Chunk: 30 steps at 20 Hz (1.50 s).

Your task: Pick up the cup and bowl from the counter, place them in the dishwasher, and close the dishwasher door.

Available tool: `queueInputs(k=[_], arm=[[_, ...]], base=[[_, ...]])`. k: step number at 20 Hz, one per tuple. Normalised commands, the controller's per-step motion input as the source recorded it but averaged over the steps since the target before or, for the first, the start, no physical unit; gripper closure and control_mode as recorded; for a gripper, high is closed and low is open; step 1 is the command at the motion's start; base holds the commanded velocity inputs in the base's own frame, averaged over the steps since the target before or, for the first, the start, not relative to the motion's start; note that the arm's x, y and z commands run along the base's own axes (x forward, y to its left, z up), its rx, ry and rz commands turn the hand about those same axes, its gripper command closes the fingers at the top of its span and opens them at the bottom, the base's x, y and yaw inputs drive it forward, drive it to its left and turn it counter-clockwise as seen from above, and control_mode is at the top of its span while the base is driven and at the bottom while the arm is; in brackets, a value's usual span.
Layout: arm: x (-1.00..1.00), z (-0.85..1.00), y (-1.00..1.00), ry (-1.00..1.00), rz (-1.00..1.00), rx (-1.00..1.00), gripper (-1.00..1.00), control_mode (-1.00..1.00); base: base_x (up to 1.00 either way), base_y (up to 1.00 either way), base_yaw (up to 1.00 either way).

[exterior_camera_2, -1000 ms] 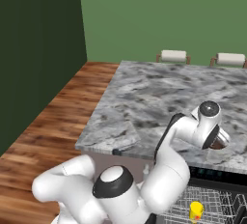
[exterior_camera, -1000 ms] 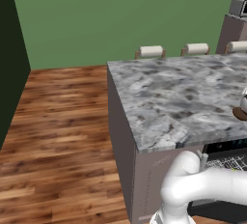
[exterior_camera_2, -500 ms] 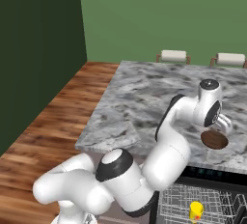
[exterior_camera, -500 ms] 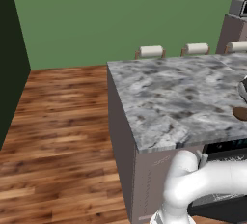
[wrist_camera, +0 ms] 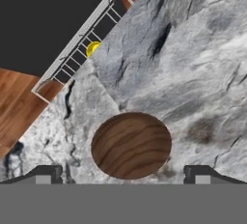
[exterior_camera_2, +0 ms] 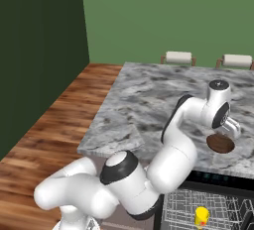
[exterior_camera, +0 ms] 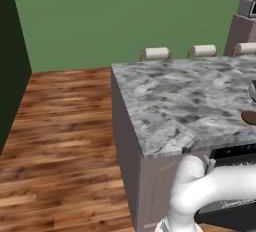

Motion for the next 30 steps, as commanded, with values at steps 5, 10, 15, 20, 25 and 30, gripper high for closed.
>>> queueInputs(k=[5, 10, 15, 20, 25, 30], arm=[[-0.09, -0.46, 0.0, 0.0, 0.01, -0.01, -1.0, -1.0], [0.0, -0.31, 0.0, 0.0, 0.01, 0.0, -1.0, -1.0], [0.0, -0.21, -0.08, 0.0, 0.0, 0.0, -1.0, -1.0], [0.0, -0.25, -0.13, 0.0, 0.0, 0.0, -1.0, -1.0], [0.0, -0.24, -0.13, -0.01, 0.0, 0.01, -1.0, -1.0], [0.0, -0.22, -0.23, -0.05, 0.0, 0.01, -1.0, -1.0]], base=[[0.0, 0.0, 0.0], [0.0, 0.0, 0.0], [0.0, 0.0, 0.0], [0.0, 0.0, 0.0], [0.0, 0.0, 0.0], [0.0, 0.0, 0.0]])
